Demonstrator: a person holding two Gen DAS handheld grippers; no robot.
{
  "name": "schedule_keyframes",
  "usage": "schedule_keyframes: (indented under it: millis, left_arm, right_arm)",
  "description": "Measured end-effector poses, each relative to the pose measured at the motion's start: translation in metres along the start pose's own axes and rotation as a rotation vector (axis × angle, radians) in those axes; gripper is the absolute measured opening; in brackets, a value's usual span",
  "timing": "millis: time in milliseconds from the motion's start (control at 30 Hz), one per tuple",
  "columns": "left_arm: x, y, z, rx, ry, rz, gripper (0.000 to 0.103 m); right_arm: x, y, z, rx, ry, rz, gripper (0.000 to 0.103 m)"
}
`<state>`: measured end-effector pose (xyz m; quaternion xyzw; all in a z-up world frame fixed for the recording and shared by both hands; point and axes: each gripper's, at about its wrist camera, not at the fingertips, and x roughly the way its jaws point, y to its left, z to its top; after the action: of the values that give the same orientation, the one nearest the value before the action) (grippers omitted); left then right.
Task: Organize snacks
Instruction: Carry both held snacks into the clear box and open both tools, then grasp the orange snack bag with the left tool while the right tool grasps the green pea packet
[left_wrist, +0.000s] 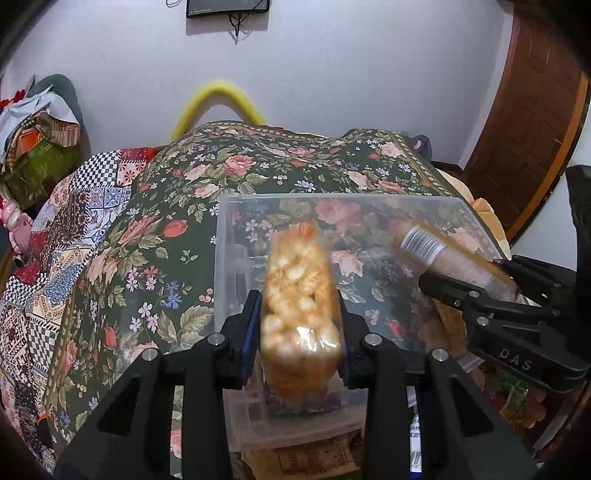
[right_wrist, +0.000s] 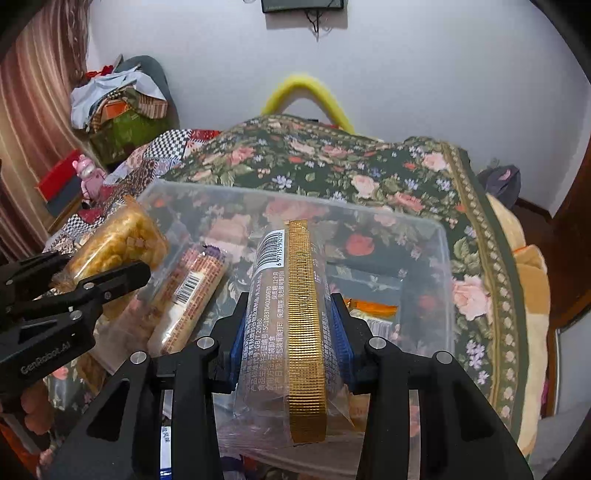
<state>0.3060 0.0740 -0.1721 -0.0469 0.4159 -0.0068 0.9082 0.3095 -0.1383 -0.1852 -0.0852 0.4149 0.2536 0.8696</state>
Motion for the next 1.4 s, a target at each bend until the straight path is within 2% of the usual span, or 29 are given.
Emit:
schedule_keyframes:
  millis: [167, 467, 633, 1033, 1200, 1400]
  left_arm:
    - [-0.014, -0.001, 0.000, 0.011, -0.031, 0.010, 0.035]
    - [-0.068, -0.008, -0.005, 0.015, -0.098, -0.016, 0.036]
    - [-0.094, -0.018, -0.021, 0.046, -0.108, -0.026, 0.037]
    - [-0.112, -0.041, -0.077, 0.074, -0.033, -0.065, 0.049]
    - [-0.108, -0.046, -0.096, 0.066, 0.011, -0.082, 0.053]
    - [-0.098, -0.049, -0.116, 0.056, 0.063, -0.084, 0.058]
  right_arm:
    - [-0.007, -0.003, 0.001, 0.041, -0.010, 0.022, 0.038]
    - [-0.057, 0.003, -0.004, -0.002, -0.097, -0.002, 0.044]
    - [-0.090, 0.002, -0.021, -0.012, -0.137, -0.010, 0.047]
    - [-0.128, -0.020, -0.073, 0.022, -0.130, -0.049, 0.053]
    - [-0.128, -0.030, -0.098, 0.046, -0.096, -0.075, 0.058]
    - [-0.121, -0.048, -0.125, 0.107, -0.058, -0.116, 0.059]
